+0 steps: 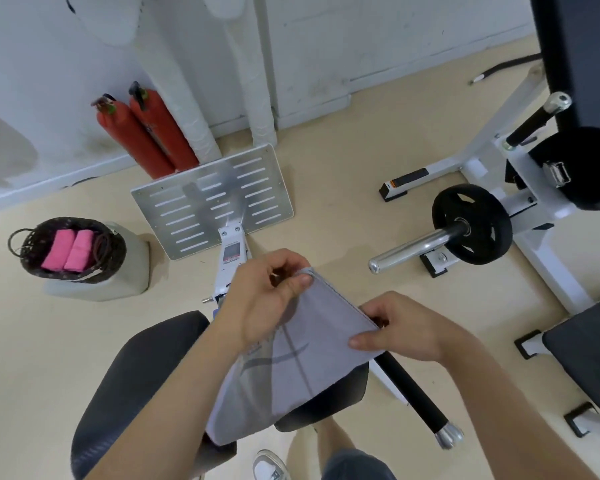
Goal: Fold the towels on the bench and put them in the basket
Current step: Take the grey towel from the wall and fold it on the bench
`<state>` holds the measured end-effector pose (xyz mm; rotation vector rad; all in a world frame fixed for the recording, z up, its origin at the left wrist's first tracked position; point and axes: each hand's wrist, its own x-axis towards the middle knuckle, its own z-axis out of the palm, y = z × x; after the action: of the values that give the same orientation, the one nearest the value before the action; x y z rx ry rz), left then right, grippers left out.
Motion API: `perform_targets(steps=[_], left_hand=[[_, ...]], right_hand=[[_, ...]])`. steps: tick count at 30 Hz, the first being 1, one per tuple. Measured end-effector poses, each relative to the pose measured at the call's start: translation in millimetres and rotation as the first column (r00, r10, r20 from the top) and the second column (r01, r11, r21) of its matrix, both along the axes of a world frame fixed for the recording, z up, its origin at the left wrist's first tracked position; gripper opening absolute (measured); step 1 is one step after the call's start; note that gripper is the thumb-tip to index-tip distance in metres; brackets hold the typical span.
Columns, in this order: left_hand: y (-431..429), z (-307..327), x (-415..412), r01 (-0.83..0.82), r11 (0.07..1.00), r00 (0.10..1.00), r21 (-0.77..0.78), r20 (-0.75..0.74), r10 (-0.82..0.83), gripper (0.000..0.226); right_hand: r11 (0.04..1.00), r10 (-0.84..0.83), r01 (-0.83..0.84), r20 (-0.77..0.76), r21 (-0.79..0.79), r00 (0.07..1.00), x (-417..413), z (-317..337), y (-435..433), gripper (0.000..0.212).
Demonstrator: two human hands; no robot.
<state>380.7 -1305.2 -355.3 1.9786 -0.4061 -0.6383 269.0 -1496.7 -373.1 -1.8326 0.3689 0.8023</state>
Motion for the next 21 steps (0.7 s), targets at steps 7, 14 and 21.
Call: perform_targets(steps=[7, 14, 21], left_hand=[[46, 61, 36, -0.222, 0.960, 0.941, -0.168, 0.223, 0.256, 0.026], [56, 122, 71, -0.327, 0.849, 0.812, -0.414, 0.336, 0.477, 0.031], [72, 83, 21, -0.249, 0.924, 0.770, -0.291, 0.520, 0.371, 0.045]], right_hand=[[0.992, 0.034, 0.007, 0.324, -0.125, 0.946, 75, 99, 5, 0.006], [0.982, -0.023, 0.138, 0.639, -0.130, 0.769, 137, 170, 27, 0.018], [0.971, -0.015, 0.189, 0.755, -0.144, 0.656, 83, 129, 37, 0.027]])
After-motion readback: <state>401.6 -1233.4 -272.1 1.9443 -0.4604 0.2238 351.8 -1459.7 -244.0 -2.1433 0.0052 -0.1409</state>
